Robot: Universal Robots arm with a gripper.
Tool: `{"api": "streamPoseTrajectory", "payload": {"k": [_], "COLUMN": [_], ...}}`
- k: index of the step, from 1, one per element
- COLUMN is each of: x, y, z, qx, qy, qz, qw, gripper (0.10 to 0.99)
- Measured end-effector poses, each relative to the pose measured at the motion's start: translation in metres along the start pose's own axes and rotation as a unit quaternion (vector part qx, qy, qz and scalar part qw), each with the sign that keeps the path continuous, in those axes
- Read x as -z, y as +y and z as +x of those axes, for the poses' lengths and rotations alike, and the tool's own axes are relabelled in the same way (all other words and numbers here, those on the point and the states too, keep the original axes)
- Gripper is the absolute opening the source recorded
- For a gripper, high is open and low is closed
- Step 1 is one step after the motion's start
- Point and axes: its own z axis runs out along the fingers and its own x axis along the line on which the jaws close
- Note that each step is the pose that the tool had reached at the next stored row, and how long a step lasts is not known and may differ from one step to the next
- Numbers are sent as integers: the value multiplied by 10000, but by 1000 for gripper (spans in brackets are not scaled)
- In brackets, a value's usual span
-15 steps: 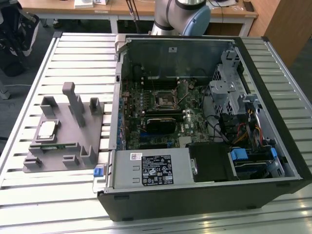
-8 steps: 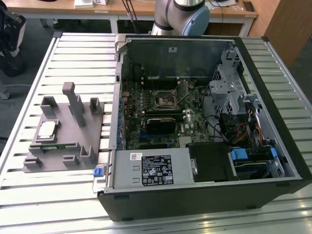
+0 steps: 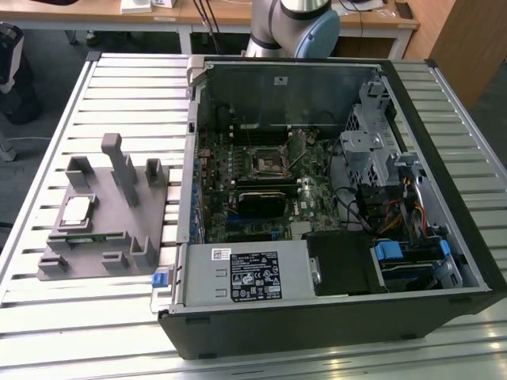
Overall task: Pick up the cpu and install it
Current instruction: 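Pick up the cpu and move it towards the insertion slot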
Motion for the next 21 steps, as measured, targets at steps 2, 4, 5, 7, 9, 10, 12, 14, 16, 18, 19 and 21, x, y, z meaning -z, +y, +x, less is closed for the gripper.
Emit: {"api": "streamPoseTrajectory", "payload": {"k": [2, 4, 5, 7, 9, 10, 12, 14, 16, 18, 19, 21], "x": [-9, -19, -22, -30, -51, -64, -97, -126, -163, -189, -200, -215], "y": [0, 0, -1, -1, -4, -4, -7, -20, -26, -50, -72, -123], "z": [1, 2, 3, 2, 2, 2, 2, 3, 4, 2, 2, 3], "qx": [0, -2, -3, -4, -6, -7, -7, 6, 22, 40, 45, 49], "qy": [13, 44, 55, 108, 151, 166, 176, 175, 175, 175, 169, 149], "qz": [1, 5, 6, 11, 14, 15, 12, 11, 11, 11, 11, 9], "qw": [10000, 10000, 10000, 9999, 9999, 9999, 9998, 9998, 9998, 9998, 9998, 9999], "gripper": [106, 106, 106, 106, 106, 106, 106, 106, 106, 106, 106, 106]}}
